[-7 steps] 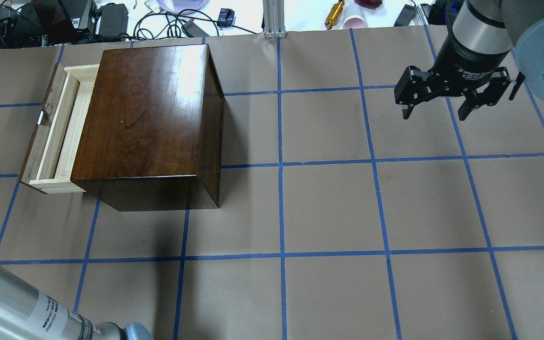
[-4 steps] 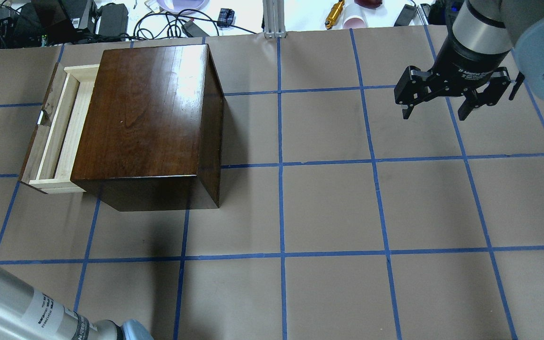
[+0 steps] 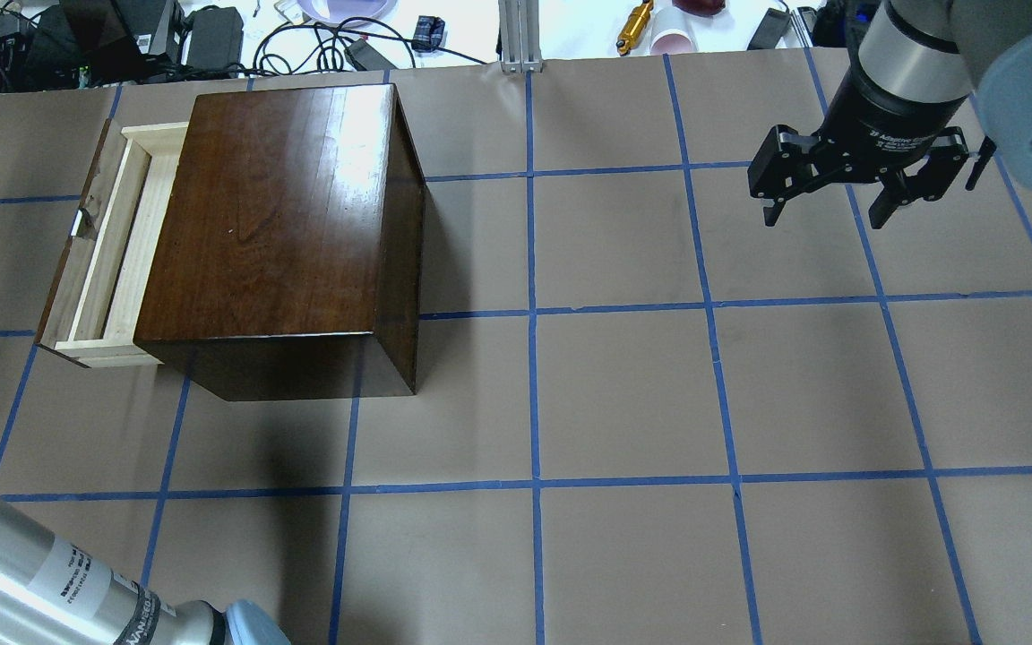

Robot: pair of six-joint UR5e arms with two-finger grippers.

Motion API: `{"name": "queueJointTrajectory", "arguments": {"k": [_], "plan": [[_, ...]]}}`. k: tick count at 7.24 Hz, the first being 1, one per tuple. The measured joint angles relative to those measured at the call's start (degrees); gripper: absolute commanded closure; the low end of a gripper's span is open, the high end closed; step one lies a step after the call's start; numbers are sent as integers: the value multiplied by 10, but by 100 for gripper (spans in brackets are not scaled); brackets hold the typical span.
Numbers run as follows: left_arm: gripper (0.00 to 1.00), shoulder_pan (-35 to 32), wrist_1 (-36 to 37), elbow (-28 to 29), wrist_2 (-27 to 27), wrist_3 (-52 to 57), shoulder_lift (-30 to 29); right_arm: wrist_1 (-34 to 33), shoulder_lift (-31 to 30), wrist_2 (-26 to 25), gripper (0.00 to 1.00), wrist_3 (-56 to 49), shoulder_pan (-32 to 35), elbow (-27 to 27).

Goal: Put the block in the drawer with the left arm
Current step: 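Release the handle and move the left gripper over the yellow cube, then lower and grasp the yellow cube with the left gripper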

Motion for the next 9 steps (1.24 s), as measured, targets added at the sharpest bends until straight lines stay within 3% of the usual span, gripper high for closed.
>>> {"name": "queueJointTrajectory", "arguments": {"k": [9], "plan": [[0,14,62,160,-34,54,-161,0,0,0,0,0,0,0]]}}
